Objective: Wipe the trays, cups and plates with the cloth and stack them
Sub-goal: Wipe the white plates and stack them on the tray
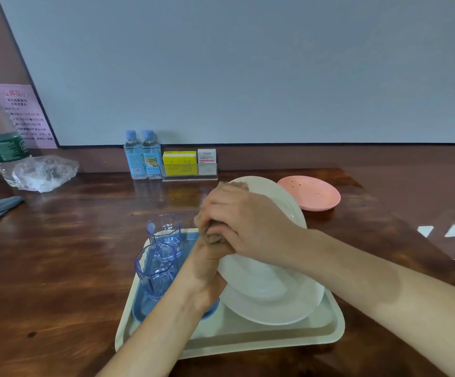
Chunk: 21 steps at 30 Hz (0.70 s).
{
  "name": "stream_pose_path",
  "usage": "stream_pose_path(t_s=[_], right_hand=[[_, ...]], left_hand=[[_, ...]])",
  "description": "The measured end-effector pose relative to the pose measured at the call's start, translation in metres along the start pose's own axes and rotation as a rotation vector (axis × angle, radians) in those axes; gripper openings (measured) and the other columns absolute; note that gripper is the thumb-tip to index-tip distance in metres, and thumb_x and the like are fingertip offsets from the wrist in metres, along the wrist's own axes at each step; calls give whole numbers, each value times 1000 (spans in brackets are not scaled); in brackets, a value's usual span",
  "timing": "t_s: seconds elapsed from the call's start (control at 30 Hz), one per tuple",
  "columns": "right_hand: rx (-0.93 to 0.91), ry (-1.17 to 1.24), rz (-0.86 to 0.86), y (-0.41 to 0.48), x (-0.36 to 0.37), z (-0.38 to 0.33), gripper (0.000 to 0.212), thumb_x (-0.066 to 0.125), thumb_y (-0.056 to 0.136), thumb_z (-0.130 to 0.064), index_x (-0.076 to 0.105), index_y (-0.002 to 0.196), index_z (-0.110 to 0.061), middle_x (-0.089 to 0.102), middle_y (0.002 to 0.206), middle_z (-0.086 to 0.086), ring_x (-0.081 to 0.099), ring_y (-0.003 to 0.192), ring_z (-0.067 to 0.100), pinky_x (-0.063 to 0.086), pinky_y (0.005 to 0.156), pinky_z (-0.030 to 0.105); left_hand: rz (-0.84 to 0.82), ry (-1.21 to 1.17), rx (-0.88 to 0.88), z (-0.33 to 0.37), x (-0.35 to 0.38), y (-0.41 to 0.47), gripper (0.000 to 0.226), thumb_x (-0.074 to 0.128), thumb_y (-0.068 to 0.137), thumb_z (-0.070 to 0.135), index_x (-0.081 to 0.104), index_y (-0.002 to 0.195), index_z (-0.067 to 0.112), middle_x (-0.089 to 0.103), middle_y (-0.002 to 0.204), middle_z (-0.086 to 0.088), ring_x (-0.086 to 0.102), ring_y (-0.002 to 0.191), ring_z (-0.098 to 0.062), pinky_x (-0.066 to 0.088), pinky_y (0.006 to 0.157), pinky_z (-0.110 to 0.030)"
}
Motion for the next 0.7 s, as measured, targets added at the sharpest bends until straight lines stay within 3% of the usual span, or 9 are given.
stream_pose_path(t_s=[0.1,0.17,0.3,0.47,0.53,0.6,0.67,0.7], right_hand=[[92,15,64,-2,-16,29,4,68,93,-21,72,94,-23,65,106,-10,57,100,16,49,87,41],[226,41,157,-7,-37,63,1,71,95,-26,72,95,-26,63,104,-13,60,99,13,51,90,41],[492,-23,259,-38,-61,119,12,68,99,-25,78,98,-30,70,104,-14,61,100,11,51,91,37],[363,25,276,-35,-50,76,24,63,101,-11,83,113,-15,77,123,-3,68,117,13,46,108,20],[225,13,178,-21,-31,43,27,60,97,-5,83,110,-10,76,125,5,69,119,23,48,108,31],[105,-63,5,-11,0,20,31,58,92,3,81,110,-5,75,122,13,69,116,35,54,99,46],[58,-7,-137,-4,27,10,34,55,89,7,76,116,6,71,128,25,65,123,44,49,109,45],[44,60,-189,-3,35,7,36,54,88,10,71,120,14,66,131,33,60,128,51,39,120,36]], left_hand=[[-18,-9,-11,3,2,-1,36,72,76,-3,86,99,21,79,110,-11,75,105,-24,62,88,-32],[-34,-42,-54,1,4,-3,41,74,77,1,84,114,16,77,124,-19,76,111,-32,64,91,-41],[2,-70,-74,3,0,-5,47,75,79,4,79,125,11,76,128,-20,76,114,-36,65,87,-44],[20,-88,-67,4,2,-6,42,72,79,1,82,118,11,77,124,-20,78,109,-33,65,82,-39],[26,-77,-59,2,2,-5,39,71,79,-1,84,113,11,78,121,-19,78,106,-30,65,83,-36],[63,-55,-63,-1,-5,-1,34,68,79,-6,84,104,11,78,113,-18,79,99,-25,65,81,-33],[90,-69,-71,-5,-12,1,38,62,80,-15,77,107,7,77,110,-18,80,94,-22,65,77,-31],[81,-91,-64,-4,-11,1,43,62,78,-15,75,112,7,77,111,-18,79,98,-23,66,79,-32]])
Point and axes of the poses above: each hand's wrist, its own y-axis towards the middle knuckle, its own x-axis out of the palm, z = x × y, the point moved 10 cm from there along y, towards the middle knuckle
